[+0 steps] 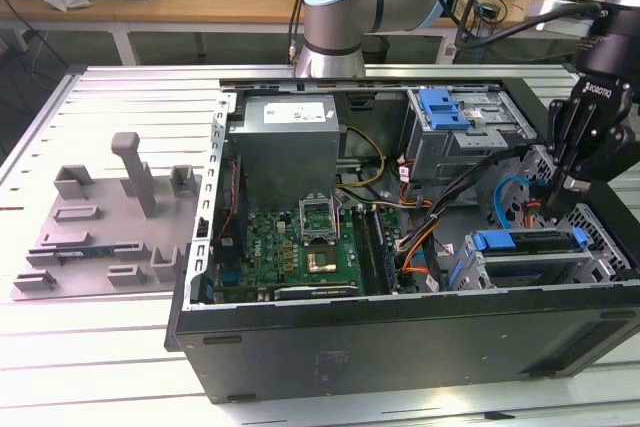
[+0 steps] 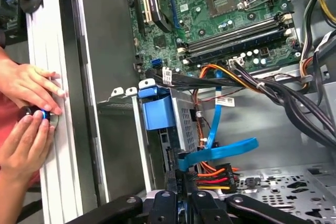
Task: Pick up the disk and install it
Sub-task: 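Insert the first disk wire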
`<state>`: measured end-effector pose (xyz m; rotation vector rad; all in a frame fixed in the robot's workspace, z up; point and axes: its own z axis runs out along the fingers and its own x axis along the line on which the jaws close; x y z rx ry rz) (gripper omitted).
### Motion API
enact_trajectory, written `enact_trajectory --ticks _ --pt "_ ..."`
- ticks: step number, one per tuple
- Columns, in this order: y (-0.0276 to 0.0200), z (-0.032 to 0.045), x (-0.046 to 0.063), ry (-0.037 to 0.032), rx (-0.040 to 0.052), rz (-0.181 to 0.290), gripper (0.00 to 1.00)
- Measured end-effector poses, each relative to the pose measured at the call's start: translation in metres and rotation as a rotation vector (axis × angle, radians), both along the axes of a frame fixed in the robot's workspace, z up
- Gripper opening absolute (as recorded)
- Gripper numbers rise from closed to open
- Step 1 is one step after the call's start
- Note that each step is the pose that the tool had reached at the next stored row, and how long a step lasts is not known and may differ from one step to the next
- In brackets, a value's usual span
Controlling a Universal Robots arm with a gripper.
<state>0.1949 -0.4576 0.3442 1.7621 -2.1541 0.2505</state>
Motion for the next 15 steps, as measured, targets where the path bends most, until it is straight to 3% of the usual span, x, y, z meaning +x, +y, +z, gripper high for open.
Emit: enact_trajectory --ticks 3,6,11,12,14,15 --pt "-0.0005 0.0004 0.0 -0.0027 0.0139 0.011 0.17" --pt "-0.0016 0.0023 0.0 -0.0097 0.0399 0.033 0.17" --pt "-0.0037 0.0058 0.0 -0.0174 0.0603 0.051 0.17" --pt "-0.0057 0.0063 -0.001 -0.0206 0.072 0.054 0.17" --pt "-0.0111 0.0066 -0.003 -0.0269 0.1043 0.057 0.17" --pt "-0.0126 0.0067 -0.003 -0.0281 0.11 0.057 0.17"
